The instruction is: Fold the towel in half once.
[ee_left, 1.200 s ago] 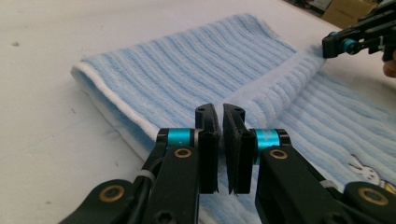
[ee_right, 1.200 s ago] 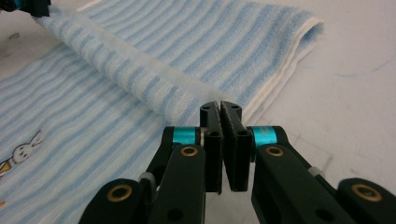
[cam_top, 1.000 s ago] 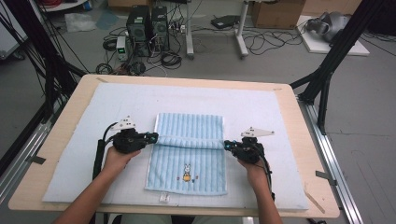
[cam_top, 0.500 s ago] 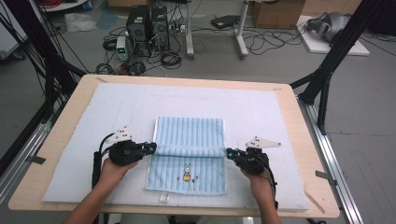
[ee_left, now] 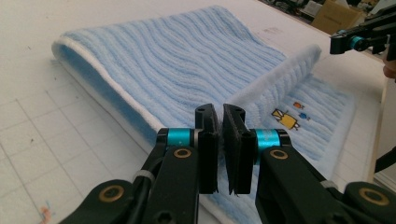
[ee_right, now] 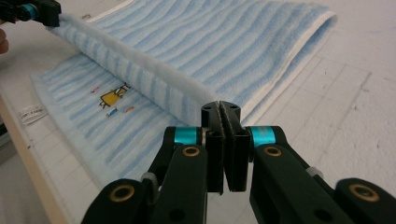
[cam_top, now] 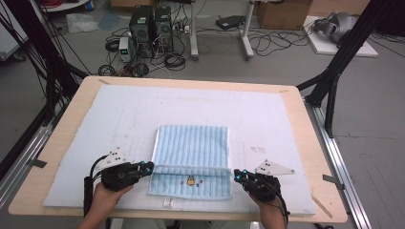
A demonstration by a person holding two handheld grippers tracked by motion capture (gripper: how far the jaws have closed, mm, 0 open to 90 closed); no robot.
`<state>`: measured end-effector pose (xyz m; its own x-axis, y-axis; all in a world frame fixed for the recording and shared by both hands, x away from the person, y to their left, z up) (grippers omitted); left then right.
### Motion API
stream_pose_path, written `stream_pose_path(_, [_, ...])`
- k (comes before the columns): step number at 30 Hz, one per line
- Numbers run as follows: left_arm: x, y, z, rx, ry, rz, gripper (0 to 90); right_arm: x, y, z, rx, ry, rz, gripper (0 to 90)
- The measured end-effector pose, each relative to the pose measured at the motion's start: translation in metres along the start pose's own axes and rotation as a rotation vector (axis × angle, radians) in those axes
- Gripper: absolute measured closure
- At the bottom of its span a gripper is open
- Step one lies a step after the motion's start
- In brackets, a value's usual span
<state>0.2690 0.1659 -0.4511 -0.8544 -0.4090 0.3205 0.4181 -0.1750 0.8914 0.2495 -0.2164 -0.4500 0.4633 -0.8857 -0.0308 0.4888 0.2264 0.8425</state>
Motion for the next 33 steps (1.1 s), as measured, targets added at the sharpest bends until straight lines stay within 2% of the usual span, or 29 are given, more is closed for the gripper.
stream_pose_path(2, [0.003,-0.004,-0.001,-0.008,0.004,-0.004,84.0,-0.002,-0.003,0.003,0.01,-0.009,-0.003,78.8])
stream_pose_path(5, [0.005,-0.008,-0.002,-0.019,0.011,-0.004,83.9,-0.003,-0.004,0.001,0.02,-0.027,-0.038,62.6])
stream_pose_path(6, [0.006,-0.009,-0.002,-0.02,0.013,-0.005,83.9,-0.004,-0.004,0.0,0.02,-0.015,-0.057,60.1])
stream_pose_path(9, [0.007,-0.011,-0.001,-0.018,0.019,-0.003,83.9,-0.012,-0.004,-0.005,0.014,0.015,-0.044,56.6])
stream_pose_path(15, [0.008,-0.012,-0.002,-0.022,0.014,-0.006,83.9,-0.031,-0.007,-0.014,-0.048,0.048,0.092,61.0])
stream_pose_path(17, [0.007,-0.012,-0.002,-0.024,0.008,-0.005,83.9,-0.033,-0.009,-0.016,-0.066,0.032,0.147,73.7])
stream_pose_path(18, [0.007,-0.012,-0.002,-0.024,0.007,-0.004,84.0,-0.034,-0.01,-0.017,-0.064,0.022,0.16,80.0])
stream_pose_path(19, [0.007,-0.012,-0.002,-0.022,0.007,-0.002,83.9,-0.033,-0.009,-0.016,-0.057,0.022,0.163,84.1])
stream_pose_path(21, [0.008,-0.012,-0.001,-0.021,0.004,-0.003,84.0,-0.032,-0.008,-0.014,-0.052,0.029,0.152,86.1])
stream_pose_path(26, [0.013,-0.011,0.002,-0.009,-0.01,0.001,83.9,-0.033,-0.007,-0.007,-0.045,0.047,0.159,86.9])
stream_pose_path(29, [0.017,-0.011,0.006,-0.003,-0.019,0.001,83.9,-0.034,-0.005,0.002,-0.027,0.076,0.162,86.9])
stream_pose_path(33, [0.022,-0.016,0.008,-0.016,-0.029,0.006,83.8,-0.036,-0.006,0.008,-0.033,0.096,0.171,86.8])
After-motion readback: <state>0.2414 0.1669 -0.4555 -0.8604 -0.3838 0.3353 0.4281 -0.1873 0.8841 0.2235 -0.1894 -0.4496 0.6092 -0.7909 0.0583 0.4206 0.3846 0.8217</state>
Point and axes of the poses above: each handheld gripper's, and its own axes: z roughly backward along the jaws, y roughly out of its top, x roughly to its right, the point moved 4 cm from there along -z, roughly forward along the jaws, and after that the axes turned 15 degrees about -y, right-handed, at the moved point
